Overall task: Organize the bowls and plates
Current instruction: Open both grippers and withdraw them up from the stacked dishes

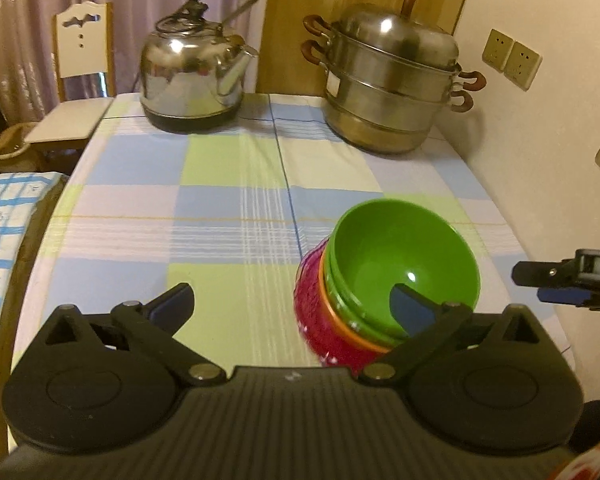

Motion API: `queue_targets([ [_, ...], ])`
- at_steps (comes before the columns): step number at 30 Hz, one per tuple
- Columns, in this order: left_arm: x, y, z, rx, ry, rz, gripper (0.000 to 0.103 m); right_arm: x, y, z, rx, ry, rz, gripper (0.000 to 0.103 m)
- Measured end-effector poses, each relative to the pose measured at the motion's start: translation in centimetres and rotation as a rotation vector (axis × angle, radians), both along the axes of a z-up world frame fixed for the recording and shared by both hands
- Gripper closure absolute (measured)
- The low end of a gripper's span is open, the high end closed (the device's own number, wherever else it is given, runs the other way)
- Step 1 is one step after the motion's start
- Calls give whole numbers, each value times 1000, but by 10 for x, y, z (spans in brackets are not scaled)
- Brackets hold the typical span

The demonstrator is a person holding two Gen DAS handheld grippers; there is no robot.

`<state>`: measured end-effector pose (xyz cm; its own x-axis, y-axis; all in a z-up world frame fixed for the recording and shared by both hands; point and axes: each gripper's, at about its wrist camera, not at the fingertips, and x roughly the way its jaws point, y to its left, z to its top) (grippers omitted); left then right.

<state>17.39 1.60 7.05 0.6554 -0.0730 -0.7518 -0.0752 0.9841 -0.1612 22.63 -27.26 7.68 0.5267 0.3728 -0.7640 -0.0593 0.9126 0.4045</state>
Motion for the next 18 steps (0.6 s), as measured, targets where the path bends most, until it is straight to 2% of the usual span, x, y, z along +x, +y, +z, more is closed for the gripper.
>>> queue_targets([
  [10, -60, -12, -6, 3, 18, 46, 0, -56, -19, -3, -33, -12, -5, 28],
  [18, -105, -34, -12, 38, 11, 50, 0, -110, -23, 1, -129, -94, 30, 28],
])
